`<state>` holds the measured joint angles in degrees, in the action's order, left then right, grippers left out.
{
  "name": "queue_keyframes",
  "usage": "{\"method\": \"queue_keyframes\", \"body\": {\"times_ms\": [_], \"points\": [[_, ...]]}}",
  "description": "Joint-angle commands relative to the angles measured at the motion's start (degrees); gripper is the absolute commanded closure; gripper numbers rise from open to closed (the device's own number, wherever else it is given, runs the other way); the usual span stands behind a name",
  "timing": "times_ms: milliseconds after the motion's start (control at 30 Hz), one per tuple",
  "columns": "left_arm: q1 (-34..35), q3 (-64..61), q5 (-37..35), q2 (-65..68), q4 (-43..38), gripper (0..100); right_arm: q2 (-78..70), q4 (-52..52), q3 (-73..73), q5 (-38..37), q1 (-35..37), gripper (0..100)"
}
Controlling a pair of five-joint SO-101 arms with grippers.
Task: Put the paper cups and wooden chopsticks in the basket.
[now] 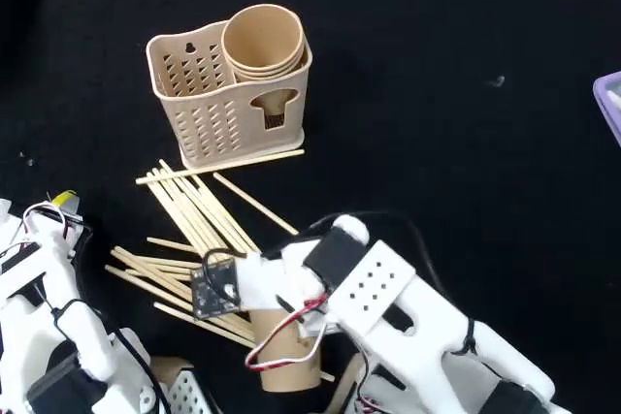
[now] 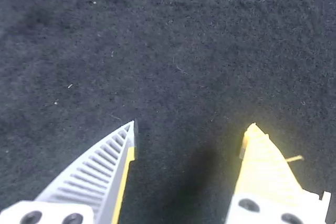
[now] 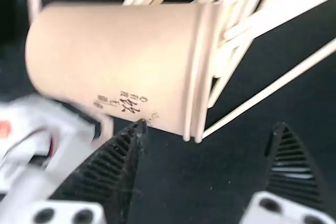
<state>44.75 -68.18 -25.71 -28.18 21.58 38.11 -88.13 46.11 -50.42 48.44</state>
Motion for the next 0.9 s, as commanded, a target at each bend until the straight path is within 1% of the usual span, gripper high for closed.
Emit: {"method": "queue_keyframes", "body": {"times_ms": [0, 133, 200, 300, 433, 500, 600, 733, 800, 867], "points": [[-0.48, 1.19, -0.18, -1.85, -1.05, 68, 1.45, 6.51, 3.47, 4.04, 0.88, 63.6], [-0.48, 1.19, -0.18, -1.85, -1.14, 68, 1.45, 8.53, 7.34, 4.57, 0.88, 63.6], [-0.48, 1.19, -0.18, -1.85, -1.14, 68, 1.8, 8.35, 8.13, 4.48, 0.88, 65.9], [-0.48, 1.19, -0.18, -1.93, -1.14, 68, 1.89, 6.77, 6.99, 4.48, 0.79, 75.4], [-0.48, 1.19, -0.18, -1.93, -1.14, 68, 1.98, 3.69, 2.33, 4.66, 0.62, 90.7], [-0.48, 1.19, -0.18, -1.93, -1.14, 68, 3.38, 1.85, -0.92, 7.3, 0.53, 98.8], [-0.48, 1.19, -0.18, -1.93, -1.14, 68, 8.4, -1.05, -5.14, 13.71, 0.7, 98.8], [-0.48, 1.19, -0.18, -1.93, -1.14, 68, 17.63, -3.25, -8.66, 16.44, 0.62, 98.8], [-0.48, 1.19, -0.18, -1.93, -1.14, 68, 21.23, -2.55, -8.22, 20.04, 0.62, 98.8], [-0.48, 1.19, -0.18, -1.93, -1.14, 68, 23.34, -2.9, -7.25, 21.98, 0.62, 98.8]]}}
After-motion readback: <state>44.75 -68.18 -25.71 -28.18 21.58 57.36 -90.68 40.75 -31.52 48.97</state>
